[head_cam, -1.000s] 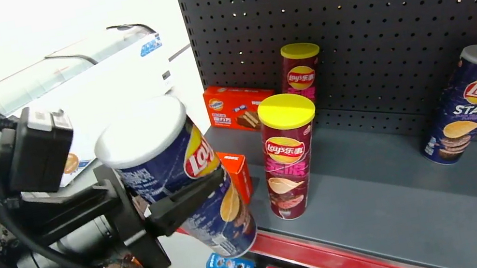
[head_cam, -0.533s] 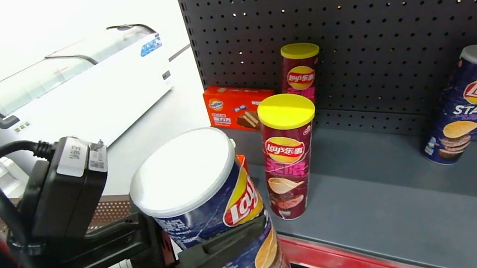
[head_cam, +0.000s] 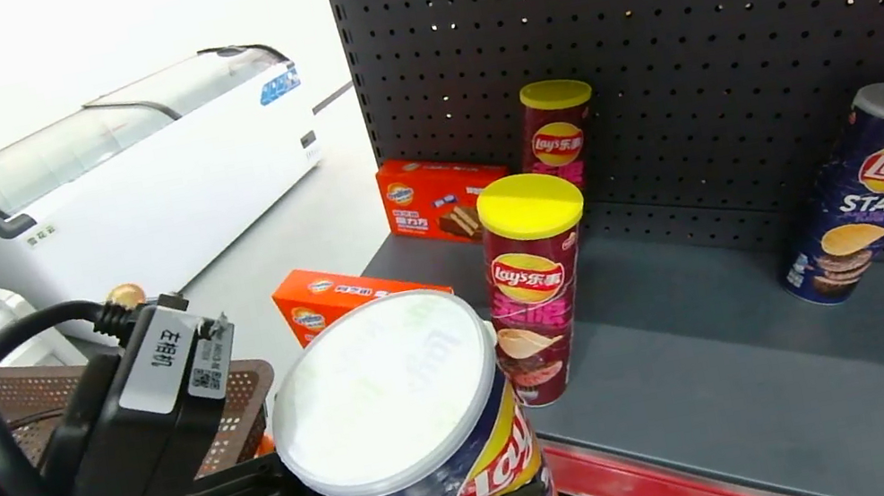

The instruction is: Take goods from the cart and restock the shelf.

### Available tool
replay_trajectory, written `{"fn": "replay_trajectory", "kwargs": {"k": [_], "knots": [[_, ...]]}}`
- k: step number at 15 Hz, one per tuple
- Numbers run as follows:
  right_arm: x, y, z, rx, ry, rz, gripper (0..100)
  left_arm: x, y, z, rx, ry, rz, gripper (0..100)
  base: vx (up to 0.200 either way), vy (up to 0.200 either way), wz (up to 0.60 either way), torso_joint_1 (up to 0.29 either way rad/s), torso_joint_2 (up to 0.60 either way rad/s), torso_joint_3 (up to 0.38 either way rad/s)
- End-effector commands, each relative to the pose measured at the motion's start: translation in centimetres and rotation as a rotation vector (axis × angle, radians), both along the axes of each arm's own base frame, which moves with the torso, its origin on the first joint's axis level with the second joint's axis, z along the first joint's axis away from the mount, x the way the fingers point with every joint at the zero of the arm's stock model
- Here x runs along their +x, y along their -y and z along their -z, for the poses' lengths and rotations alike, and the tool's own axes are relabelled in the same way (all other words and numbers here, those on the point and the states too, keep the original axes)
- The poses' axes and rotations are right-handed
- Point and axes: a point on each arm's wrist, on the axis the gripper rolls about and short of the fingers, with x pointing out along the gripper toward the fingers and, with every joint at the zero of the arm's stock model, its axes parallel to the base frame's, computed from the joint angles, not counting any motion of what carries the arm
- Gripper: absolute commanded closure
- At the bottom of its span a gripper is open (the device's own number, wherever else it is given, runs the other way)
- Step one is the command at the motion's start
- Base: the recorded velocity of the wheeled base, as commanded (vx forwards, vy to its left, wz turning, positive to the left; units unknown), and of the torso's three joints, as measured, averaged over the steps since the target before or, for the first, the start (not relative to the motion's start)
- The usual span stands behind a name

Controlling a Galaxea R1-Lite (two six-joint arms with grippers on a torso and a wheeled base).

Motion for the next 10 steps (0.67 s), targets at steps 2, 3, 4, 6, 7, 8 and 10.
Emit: {"fn": "replay_trajectory", "kwargs": {"k": [2, 3, 4, 6, 7, 8, 10], "knots": [[0.01, 0.0, -0.01, 0.0, -0.001, 0.0, 0, 0.07, 0.0, 0.14, 0.004, -0.003, -0.001, 100, 0.0, 0.0, -0.6, 0.0, 0.0, 0.002], [0.01, 0.0, -0.01, 0.0, -0.001, 0.0, 0, 0.13, -0.04, 0.21, 0.006, -0.005, -0.004, 100, 0.0, 0.0, -0.6, 0.002, 0.0, 0.002], [0.01, 0.0, -0.01, 0.0, -0.001, 0.0, 0, 0.11, -0.06, 0.28, 0.007, -0.006, -0.004, 100, 0.0, 0.0, -0.6, 0.012, 0.01, 0.002], [0.01, 0.0, -0.01, 0.0, -0.001, 0.0, 0, 0.08, -0.09, 0.4, 0.011, -0.009, -0.004, 100, 0.0, 0.0, -0.6, 0.0, 0.0, 0.002], [0.01, 0.0, -0.01, 0.0, -0.001, 0.0, 0, 0.09, -0.08, 0.36, 0.009, -0.008, -0.004, 100, 0.0, 0.0, -0.6, 0.002, 0.01, 0.002], [0.01, 0.0, -0.01, 0.0, -0.001, 0.0, 0, 0.11, -0.05, 0.39, 0.011, -0.009, -0.004, 100, 0.0, 0.0, -0.6, 0.002, 0.0, 0.002], [0.01, 0.0, -0.01, 0.0, -0.001, 0.0, 0, 0.11, -0.11, 0.4, 0.011, -0.009, -0.007, 100, 0.0, 0.0, -0.3, 0.001, 0.0, -0.001]]}}
